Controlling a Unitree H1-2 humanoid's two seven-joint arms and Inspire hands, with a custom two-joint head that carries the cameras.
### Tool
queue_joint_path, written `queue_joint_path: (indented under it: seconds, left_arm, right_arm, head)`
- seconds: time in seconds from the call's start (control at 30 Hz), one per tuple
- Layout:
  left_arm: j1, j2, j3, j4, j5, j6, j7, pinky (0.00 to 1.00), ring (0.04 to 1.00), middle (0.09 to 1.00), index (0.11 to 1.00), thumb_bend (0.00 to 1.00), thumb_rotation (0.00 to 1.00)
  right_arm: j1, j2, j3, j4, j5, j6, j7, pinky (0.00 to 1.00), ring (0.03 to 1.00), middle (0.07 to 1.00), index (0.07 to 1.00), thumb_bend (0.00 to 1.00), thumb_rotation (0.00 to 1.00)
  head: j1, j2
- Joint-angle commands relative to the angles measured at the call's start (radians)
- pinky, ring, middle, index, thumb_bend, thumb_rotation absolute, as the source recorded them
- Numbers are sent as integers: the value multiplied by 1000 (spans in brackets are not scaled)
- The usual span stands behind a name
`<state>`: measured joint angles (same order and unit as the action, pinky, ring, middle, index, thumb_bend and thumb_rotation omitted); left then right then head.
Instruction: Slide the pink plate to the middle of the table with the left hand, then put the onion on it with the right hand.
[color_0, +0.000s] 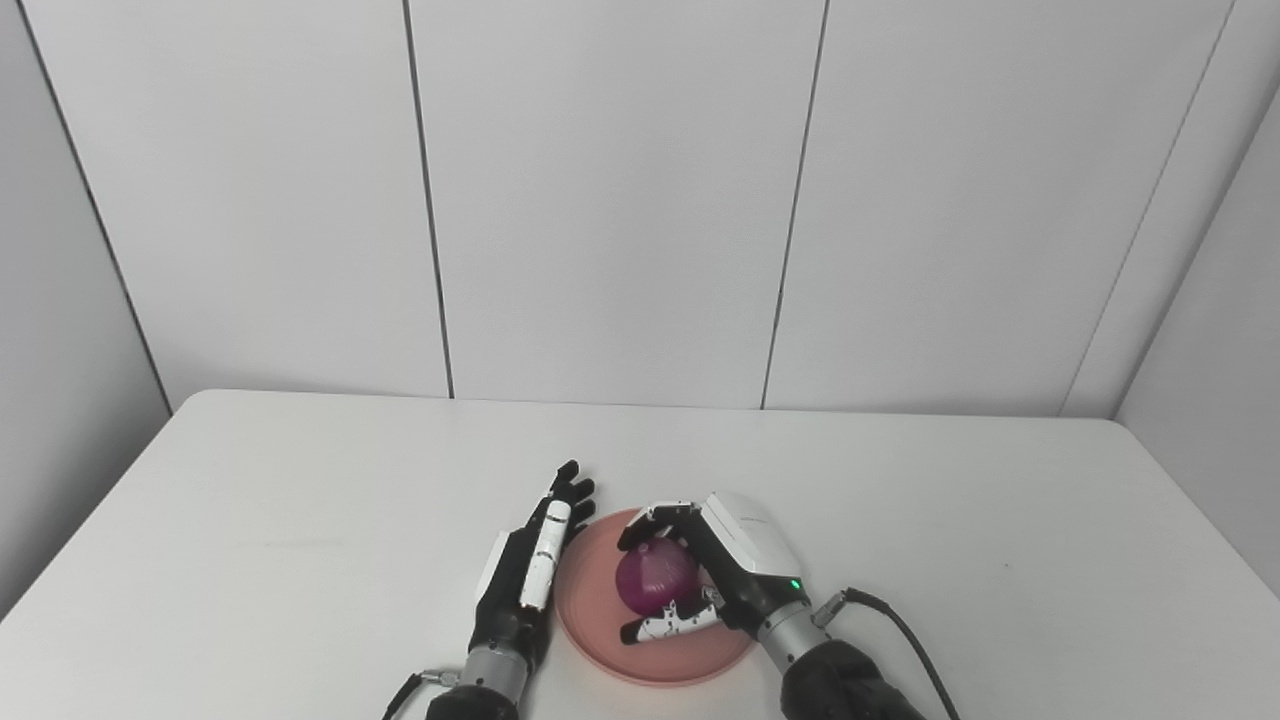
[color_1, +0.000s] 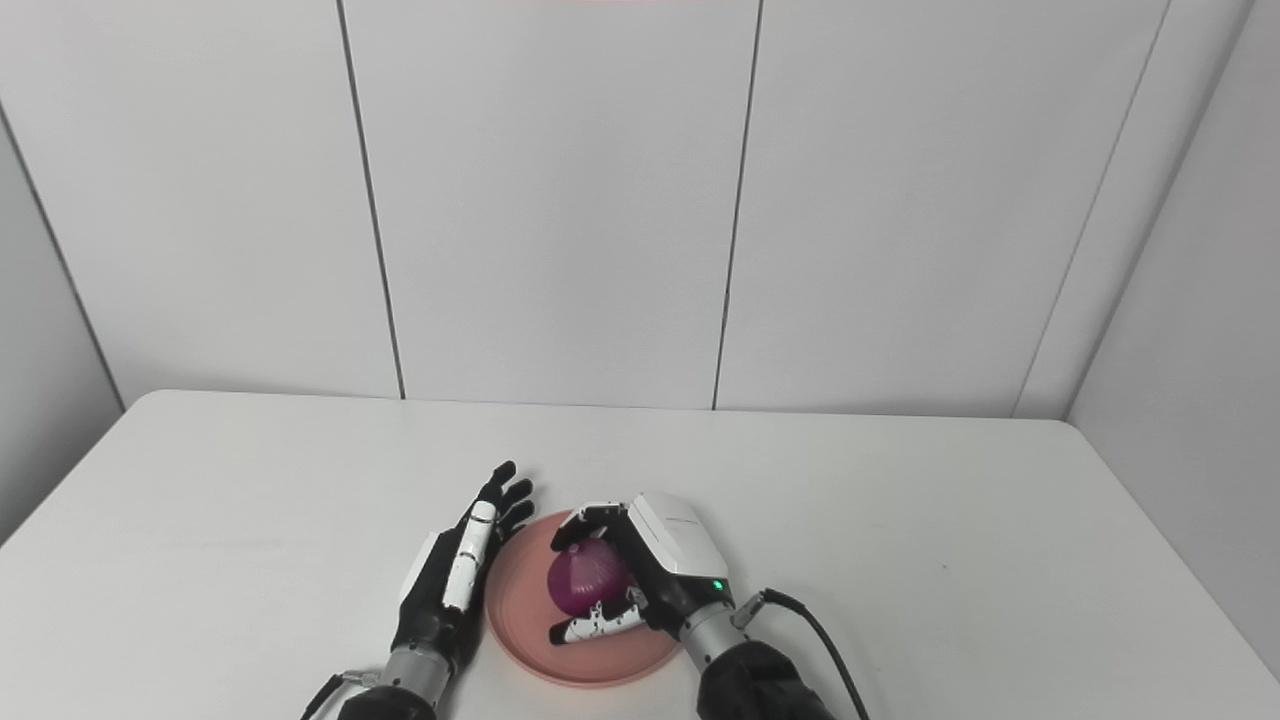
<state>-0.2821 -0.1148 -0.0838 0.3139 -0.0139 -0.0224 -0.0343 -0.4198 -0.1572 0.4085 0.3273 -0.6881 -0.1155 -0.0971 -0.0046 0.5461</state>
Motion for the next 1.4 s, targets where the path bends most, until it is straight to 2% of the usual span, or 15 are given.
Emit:
queue_joint_path:
  seconds: [0.0,0.03,0.07,0.13,0.2,0.23,0.3,0.37,0.4,0.63,0.73,0.87,0.93,1.17,1.37]
  left_arm:
    - [-13,-16,-4,-11,1,14,2,922,928,929,933,497,1000]
    - [-14,-16,-4,-10,0,15,2,925,929,930,933,498,1000]
    - [-14,-15,-4,-7,-2,13,0,928,930,931,934,504,1000]
    - [-16,-13,-3,0,-6,5,-4,930,931,933,936,508,1000]
    - [-18,-12,-3,4,-9,0,-7,919,929,933,937,505,1000]
    - [-18,-12,-3,5,-9,-1,-8,918,928,933,938,505,1000]
    - [-19,-11,-3,5,-8,0,-7,920,929,935,938,509,1000]
    - [-19,-11,-3,4,-5,2,-6,926,931,936,934,511,1000]
    - [-18,-11,-3,3,-4,2,-5,923,929,933,930,510,1000]
    - [-19,-5,-4,6,-2,-3,-8,927,927,929,927,513,1000]
    - [-19,-3,-4,7,-2,-6,-11,926,926,928,929,508,1000]
    - [-20,1,-4,12,-5,-16,-17,929,928,931,934,508,1000]
    - [-20,0,-2,15,-5,-20,-15,920,925,929,933,505,1000]
    - [-17,7,1,14,-9,-25,-23,922,927,929,936,502,1000]
    - [-13,14,7,9,-16,-20,-30,936,937,938,941,507,1000]
  right_arm:
    - [-35,-10,4,-2,-20,-29,-12,474,427,453,544,511,0]
    - [-32,-11,4,-9,-22,-23,-8,524,444,458,543,512,0]
    - [-29,-13,5,-15,-25,-17,-7,604,536,475,522,517,0]
    - [-23,-16,7,-23,-38,-12,-15,637,594,484,510,520,0]
    - [-18,-18,8,-31,-53,-7,-24,682,662,636,500,510,109]
    - [-12,-17,6,-45,-57,5,-18,690,674,658,498,509,123]
    - [-1,-17,0,-67,-60,19,-7,749,731,731,697,577,211]
    - [9,-18,-7,-86,-62,20,-5,774,767,775,768,605,374]
    - [15,-19,-11,-99,-59,13,-8,771,772,783,784,627,438]
    - [53,-22,-42,-151,-18,-59,-41,769,780,797,813,676,588]
    - [76,-24,-61,-195,11,-60,-29,778,801,816,828,691,635]
    - [101,-36,-80,-246,3,-62,-37,698,814,845,862,723,799]
    - [112,-38,-99,-259,41,-77,-28,731,835,863,876,726,838]
    - [159,-40,-187,-301,195,-77,3,838,904,921,921,663,853]
    - [188,-32,-256,-287,247,-30,0,804,881,927,928,728,950]
  head:
    - [1,1]
    - [1,1]
    - [1,1]
    - [-1,0]
    - [-1,-1]
    - [-1,-3]
    - [-2,-5]
    - [-3,-4]
    - [-3,-4]
    - [-8,-7]
    - [-9,-8]
    - [-12,-11]
    - [-12,-11]
    - [-14,-12]
    - [-17,-11]
